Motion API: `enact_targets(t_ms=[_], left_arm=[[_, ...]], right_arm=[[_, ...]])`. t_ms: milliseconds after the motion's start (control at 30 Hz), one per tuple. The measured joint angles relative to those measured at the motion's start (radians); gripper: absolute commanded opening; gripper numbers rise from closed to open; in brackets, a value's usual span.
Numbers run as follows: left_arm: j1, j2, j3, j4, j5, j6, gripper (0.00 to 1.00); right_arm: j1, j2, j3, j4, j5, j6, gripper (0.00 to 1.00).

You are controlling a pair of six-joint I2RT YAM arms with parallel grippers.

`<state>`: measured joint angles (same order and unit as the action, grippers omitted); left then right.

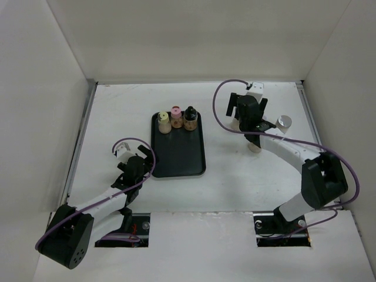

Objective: Organize the condiment bottles

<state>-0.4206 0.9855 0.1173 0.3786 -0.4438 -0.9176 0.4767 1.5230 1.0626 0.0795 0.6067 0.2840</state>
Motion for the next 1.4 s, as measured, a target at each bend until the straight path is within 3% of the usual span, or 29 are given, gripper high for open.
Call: enact_targets(t_ms=[333, 433, 633, 867, 1167, 1400], left_arm=[[0.001, 0.002, 0.0, 0.002, 0.003, 0.0, 1.0], [0.001, 0.01, 0.0, 0.013, 0.003, 0.001, 1.0], [0.001, 0.011, 0.0, 0.014, 0.003, 0.001, 1.0], [0.016, 0.009, 0.0, 0.013, 0.004, 0.001, 1.0], [0.055, -0.071, 0.0, 0.002, 0.008, 0.0, 1.0], [0.078, -0.092, -0.006, -0.009, 0.008, -0.007, 1.0]], right_arm=[[-0.066, 0.148, 0.038, -0.043, -0.046, 0.008, 1.0], [-0.077, 0.188, 0.076, -0.043, -0.067, 0.008, 0.92], [-0.085, 0.208, 0.091, -0.034, -0.089, 0.006, 0.6], [-0.061, 0.175, 0.063, -0.019, -0.103, 0.001, 0.55], [0.196, 0.01, 0.048, 0.019, -0.102, -0.017, 0.54], [0.407, 0.158, 0.177, 0.025, -0.117, -0.014, 0.55]])
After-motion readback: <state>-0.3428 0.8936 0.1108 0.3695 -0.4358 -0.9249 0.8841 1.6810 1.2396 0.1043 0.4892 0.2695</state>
